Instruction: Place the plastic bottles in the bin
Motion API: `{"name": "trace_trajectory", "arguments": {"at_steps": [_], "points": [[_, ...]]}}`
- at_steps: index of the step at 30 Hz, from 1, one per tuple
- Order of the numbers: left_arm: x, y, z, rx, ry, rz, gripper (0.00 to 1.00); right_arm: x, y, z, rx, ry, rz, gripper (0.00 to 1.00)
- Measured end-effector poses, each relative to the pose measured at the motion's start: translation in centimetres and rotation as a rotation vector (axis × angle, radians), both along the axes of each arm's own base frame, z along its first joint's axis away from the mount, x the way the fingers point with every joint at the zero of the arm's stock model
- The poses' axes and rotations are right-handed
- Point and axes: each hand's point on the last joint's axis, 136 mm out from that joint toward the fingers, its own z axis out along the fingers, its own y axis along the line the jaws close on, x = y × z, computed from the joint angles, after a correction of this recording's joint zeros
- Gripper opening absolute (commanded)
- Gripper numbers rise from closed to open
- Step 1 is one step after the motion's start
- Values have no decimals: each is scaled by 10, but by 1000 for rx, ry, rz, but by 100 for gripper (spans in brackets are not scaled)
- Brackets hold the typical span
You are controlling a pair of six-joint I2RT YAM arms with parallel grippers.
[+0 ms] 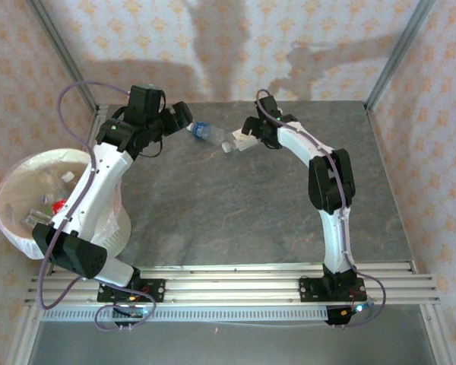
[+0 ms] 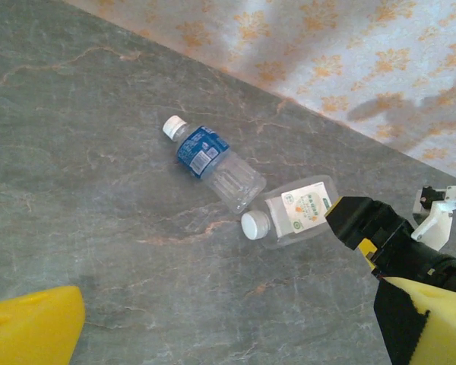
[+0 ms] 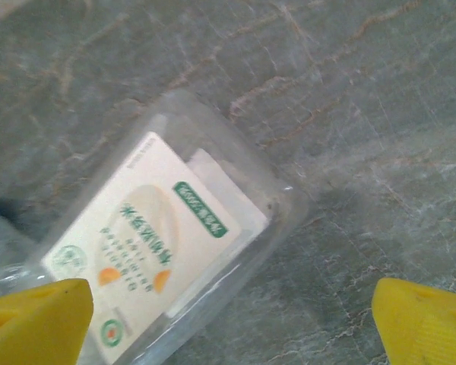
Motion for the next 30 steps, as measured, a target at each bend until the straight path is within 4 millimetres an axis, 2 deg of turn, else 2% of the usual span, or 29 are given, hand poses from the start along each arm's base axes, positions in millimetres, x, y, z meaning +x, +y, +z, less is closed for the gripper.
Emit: {"name": "trace_trajectory", "arguments": {"at_steps": [7, 11, 14, 21, 25, 30], "points": [[-1, 5, -11, 24, 22, 19, 100, 13, 8, -22, -55, 47, -7, 87], [-2, 6, -11, 26, 20, 22, 100, 5, 11, -27, -83, 56, -5, 85], [-3, 6, -11, 26, 20, 22, 100, -8, 6, -28, -87, 51, -4, 84], [-6, 8, -14, 31, 24, 28, 100, -80, -26, -29, -132, 108, 25, 84], [-7, 9, -16, 34, 29, 31, 100, -123, -48, -29, -153, 140, 69, 89], [-7, 9, -17, 27, 30, 37, 100, -167, -77, -29, -170, 165, 108, 90]]}}
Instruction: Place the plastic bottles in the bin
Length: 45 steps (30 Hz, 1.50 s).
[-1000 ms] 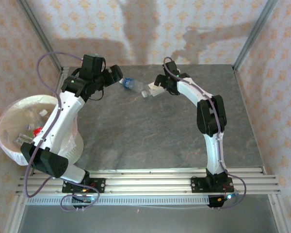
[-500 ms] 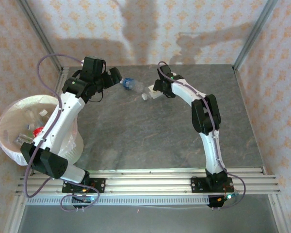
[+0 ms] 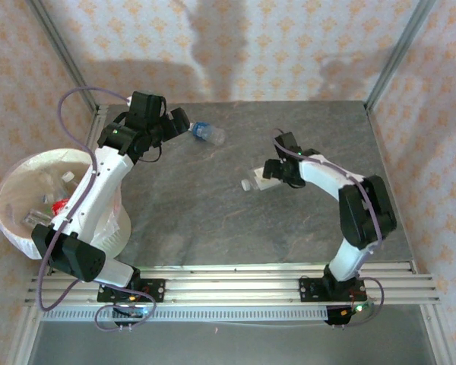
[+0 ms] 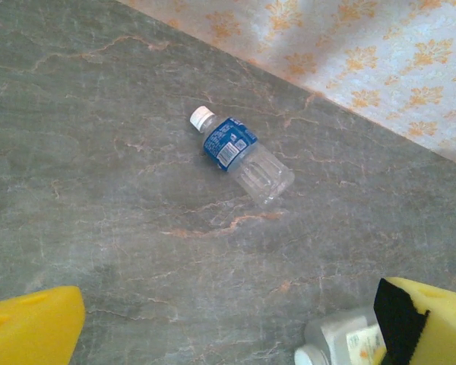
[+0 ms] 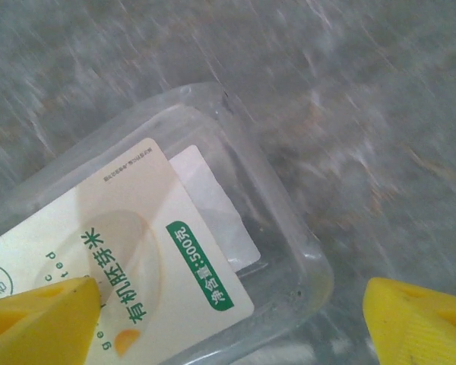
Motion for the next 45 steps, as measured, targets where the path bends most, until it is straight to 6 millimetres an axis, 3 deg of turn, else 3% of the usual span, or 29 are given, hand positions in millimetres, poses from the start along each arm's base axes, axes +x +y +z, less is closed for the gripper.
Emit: {"name": "trace_trajectory", "arguments": {"at_steps": [4, 7, 10, 15, 21, 25, 33, 38, 41, 45], "points": [[0, 0, 0, -9, 1, 7, 100, -16, -24, 0, 9, 10, -37, 90], [1, 0, 1, -12, -5, 8, 100, -24, -29, 5, 101, 8, -63, 92], [1, -1, 1, -15, -7, 7, 100, -29, -23, 20, 224, -29, -83, 100], [2, -3, 2, -23, -9, 2, 100, -29, -3, 47, 435, -103, -133, 99], [5, -5, -3, -28, 2, -6, 100, -24, 1, 37, 532, -84, -255, 99], [5, -5, -3, -28, 2, -6, 100, -4, 6, 33, 558, -104, -279, 100], [5, -5, -3, -27, 2, -5, 100, 71, 32, 40, 650, -178, -244, 99], [4, -4, -4, -24, 5, -3, 100, 106, 43, 42, 623, -191, -179, 100], [4, -4, -6, -22, 11, -3, 100, 118, 45, 37, 570, -175, -162, 99], [4, -4, -7, -21, 13, -3, 100, 118, 45, 13, 434, -103, -173, 99]]}}
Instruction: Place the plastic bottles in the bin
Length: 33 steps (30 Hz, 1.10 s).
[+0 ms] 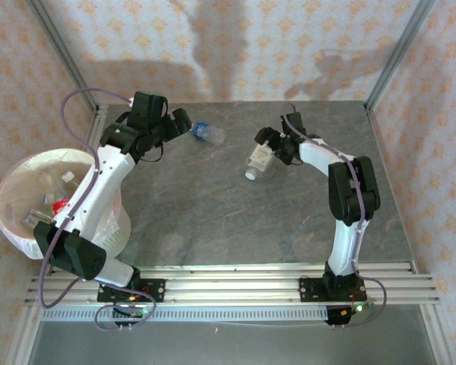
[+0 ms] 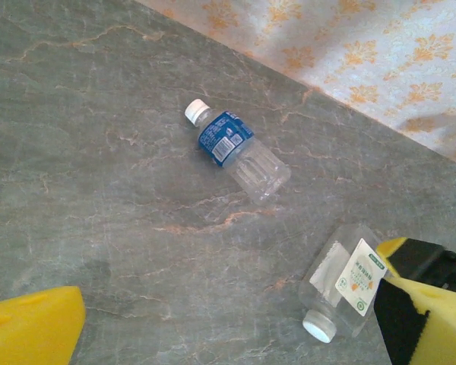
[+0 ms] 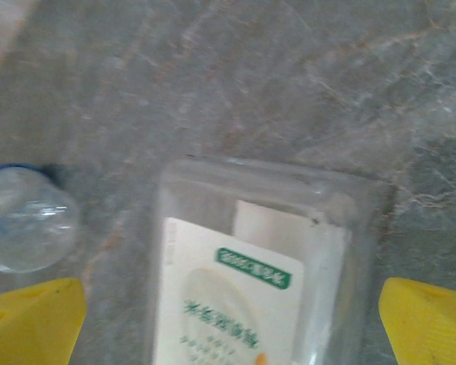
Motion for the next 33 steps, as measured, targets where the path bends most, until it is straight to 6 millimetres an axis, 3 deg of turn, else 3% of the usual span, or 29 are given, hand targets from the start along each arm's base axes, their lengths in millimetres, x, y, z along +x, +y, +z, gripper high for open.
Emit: {"name": "trace_trajectory", "arguments": {"at_steps": [4, 9, 15, 22, 33], "points": [[0, 0, 0, 0, 0, 0, 100, -11, 9, -12, -131, 58, 24, 99], [0, 0, 0, 0, 0, 0, 100, -19, 20, -9, -267, 76, 32, 99], [1, 0, -2, 1, 4, 0, 100, -17, 9, 0, -378, 77, -18, 99], [3, 0, -6, 4, 14, 1, 100, -13, 13, -11, -372, 112, -27, 99], [1, 1, -14, 9, 33, 3, 100, -18, 25, -10, -336, 115, 1, 99]]}}
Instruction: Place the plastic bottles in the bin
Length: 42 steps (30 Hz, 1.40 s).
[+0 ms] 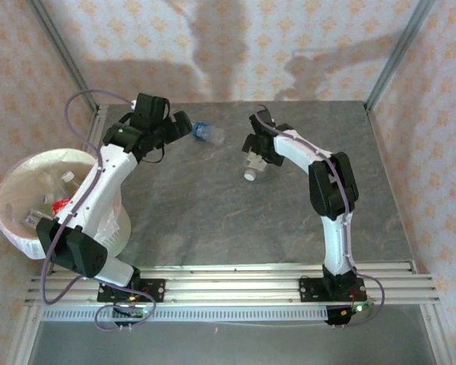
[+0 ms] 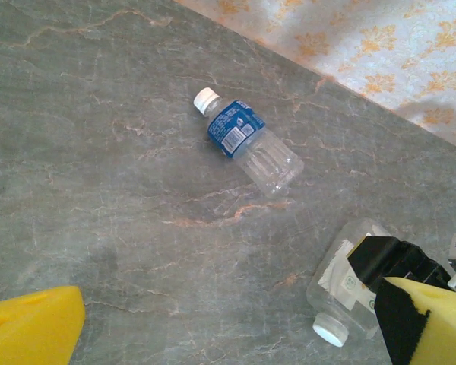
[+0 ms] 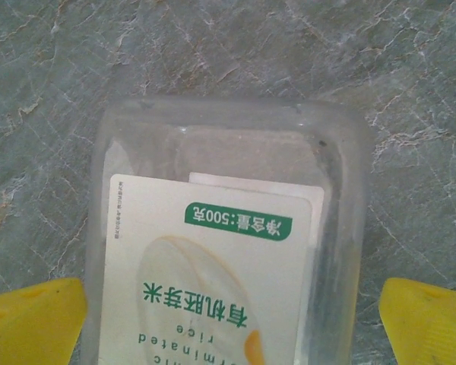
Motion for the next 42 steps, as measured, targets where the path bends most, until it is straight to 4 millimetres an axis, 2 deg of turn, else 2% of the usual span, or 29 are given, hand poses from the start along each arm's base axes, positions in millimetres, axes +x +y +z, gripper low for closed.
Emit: {"name": "trace_trajectory", "arguments": {"at_steps": [10, 14, 19, 27, 32, 37, 42], "points": [[0, 0, 0, 0, 1, 0, 100, -18, 4, 10, 19, -6, 14, 99], [0, 0, 0, 0, 1, 0, 100, -24, 7, 4, 28, 13, 23, 99], [-1, 0, -3, 1, 6, 0, 100, -30, 20, 0, 39, 28, 62, 99], [1, 2, -10, 5, 22, 5, 100, -39, 22, -27, 9, 89, 71, 99], [5, -1, -20, 5, 50, -1, 100, -44, 19, -37, -6, 99, 92, 88], [9, -6, -25, -12, 52, -18, 100, -43, 19, -32, -16, 60, 142, 72], [16, -14, -25, -53, 19, -34, 100, -50, 16, -30, -22, 18, 194, 63]]}}
